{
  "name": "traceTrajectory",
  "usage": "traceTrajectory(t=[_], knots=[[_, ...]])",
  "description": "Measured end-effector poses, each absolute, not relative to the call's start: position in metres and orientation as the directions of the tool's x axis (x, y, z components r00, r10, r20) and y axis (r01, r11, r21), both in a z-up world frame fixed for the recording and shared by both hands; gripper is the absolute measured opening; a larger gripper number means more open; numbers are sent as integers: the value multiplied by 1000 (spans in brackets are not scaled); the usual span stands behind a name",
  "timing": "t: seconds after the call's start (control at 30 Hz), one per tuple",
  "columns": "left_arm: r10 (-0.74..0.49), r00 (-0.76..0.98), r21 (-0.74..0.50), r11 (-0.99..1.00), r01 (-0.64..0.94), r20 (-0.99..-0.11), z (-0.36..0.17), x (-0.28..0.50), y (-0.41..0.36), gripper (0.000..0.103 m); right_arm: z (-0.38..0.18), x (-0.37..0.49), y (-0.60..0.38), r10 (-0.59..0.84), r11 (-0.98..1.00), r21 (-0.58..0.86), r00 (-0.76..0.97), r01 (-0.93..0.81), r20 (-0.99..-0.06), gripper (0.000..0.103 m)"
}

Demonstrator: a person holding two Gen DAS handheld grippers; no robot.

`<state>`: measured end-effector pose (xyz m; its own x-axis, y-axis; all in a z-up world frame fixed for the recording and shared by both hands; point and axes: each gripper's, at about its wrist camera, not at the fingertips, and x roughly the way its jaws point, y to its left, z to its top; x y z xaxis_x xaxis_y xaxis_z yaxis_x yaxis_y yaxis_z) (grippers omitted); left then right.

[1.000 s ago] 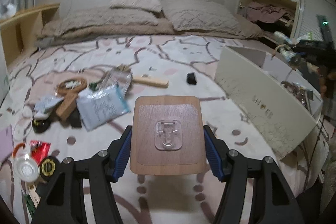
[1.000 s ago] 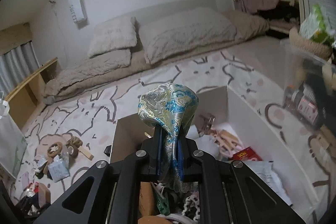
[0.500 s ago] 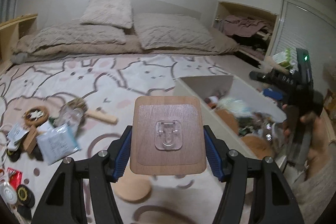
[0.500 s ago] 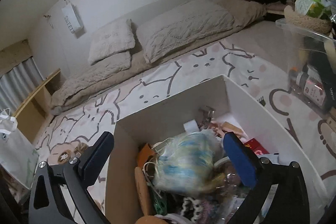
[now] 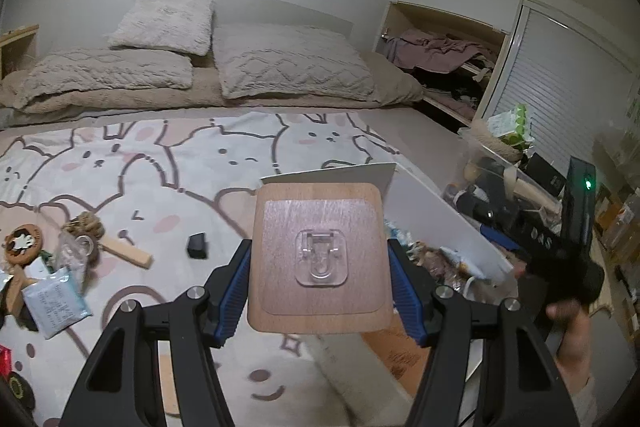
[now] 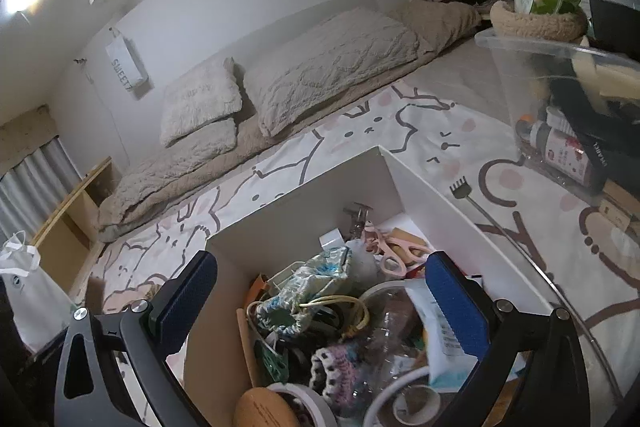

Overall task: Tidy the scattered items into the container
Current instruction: 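Carry the pouch and wooden block over the SHOES box with both tools, then open the right tool to drop the pouch while the left tool drops the wooden block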

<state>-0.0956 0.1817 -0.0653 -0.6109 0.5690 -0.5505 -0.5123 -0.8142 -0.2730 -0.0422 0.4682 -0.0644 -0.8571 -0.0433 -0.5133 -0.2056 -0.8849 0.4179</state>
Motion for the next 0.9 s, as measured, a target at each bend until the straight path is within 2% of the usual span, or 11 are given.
traceTrajectory(t=[0.23,0.9], knots=[[582,-575,-300,-804,-513,-575,-66,-106,217,64,-60,-31,476,-29,-890,406,-861,-209,-508,103],[503,-517,-212,-827,-521,-693,-77,-152,306,64,-61,-24,490,-23,-878,425,-868,-219,-496,103]])
